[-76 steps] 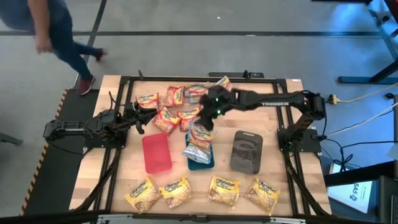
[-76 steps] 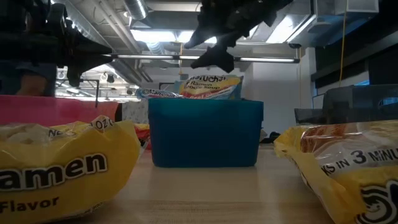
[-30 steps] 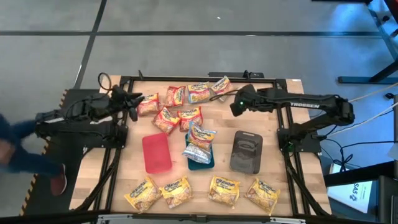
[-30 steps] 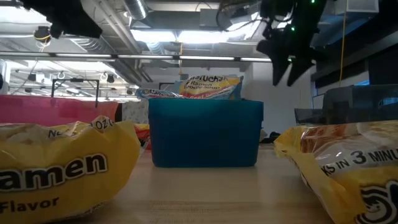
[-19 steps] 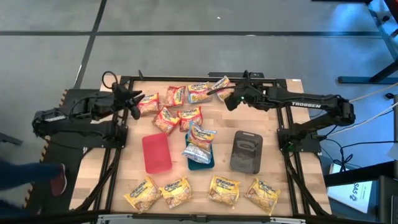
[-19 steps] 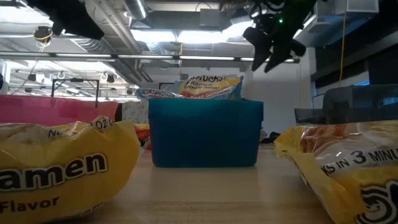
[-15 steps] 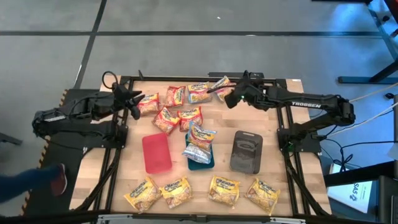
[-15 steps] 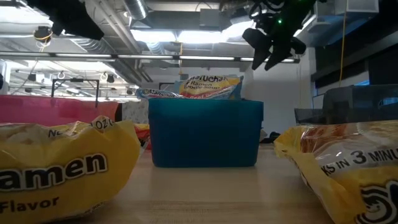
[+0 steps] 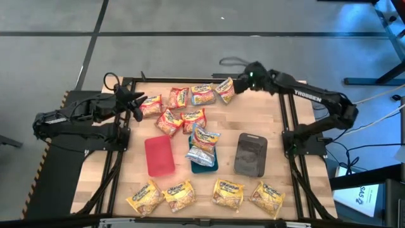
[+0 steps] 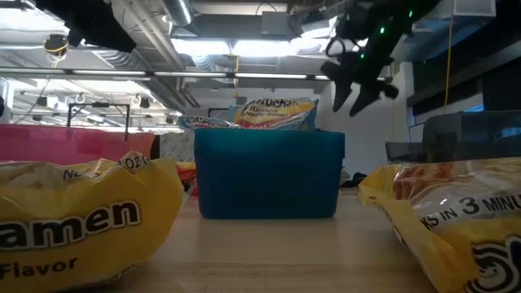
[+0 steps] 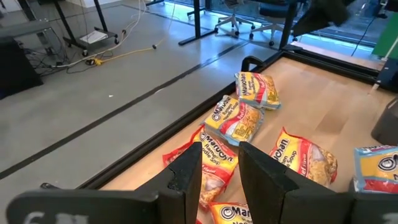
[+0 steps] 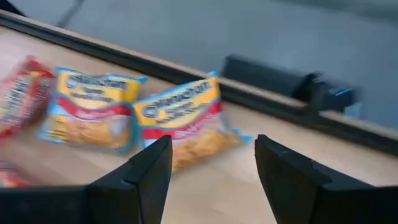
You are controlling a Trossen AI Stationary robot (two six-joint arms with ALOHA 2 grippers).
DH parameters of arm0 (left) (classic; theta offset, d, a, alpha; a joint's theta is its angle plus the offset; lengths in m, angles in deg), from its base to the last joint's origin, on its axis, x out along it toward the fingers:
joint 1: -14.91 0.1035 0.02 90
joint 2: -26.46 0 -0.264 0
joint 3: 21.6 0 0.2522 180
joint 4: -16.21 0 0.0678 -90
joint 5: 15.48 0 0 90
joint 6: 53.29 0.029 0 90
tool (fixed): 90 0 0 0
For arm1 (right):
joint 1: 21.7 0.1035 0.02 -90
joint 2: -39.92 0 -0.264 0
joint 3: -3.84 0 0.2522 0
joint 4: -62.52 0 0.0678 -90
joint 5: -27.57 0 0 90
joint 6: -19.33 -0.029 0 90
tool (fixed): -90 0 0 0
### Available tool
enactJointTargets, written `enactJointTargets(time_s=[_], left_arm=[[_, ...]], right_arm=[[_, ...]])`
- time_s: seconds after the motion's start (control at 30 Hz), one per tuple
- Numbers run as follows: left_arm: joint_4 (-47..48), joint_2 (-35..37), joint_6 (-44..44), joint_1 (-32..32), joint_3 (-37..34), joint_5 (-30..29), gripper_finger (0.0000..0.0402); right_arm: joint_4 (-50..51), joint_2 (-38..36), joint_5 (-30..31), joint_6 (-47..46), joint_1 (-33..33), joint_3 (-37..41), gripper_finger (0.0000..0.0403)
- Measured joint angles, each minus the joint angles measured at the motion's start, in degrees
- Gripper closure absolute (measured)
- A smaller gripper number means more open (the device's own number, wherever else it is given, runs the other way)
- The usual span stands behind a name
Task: Sort Maruchan noodles
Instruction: Put the blue noodle pack into the blue bin
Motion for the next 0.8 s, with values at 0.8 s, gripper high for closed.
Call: enactJointTargets(time_s=[0.8], left_arm=[[0.0, 0.0, -0.4, 0.0, 0.0, 0.5, 0.0303]], right_arm=[[-6.6, 19.6, -16.1, -5.6, -9.9, 0.0, 0.0178]])
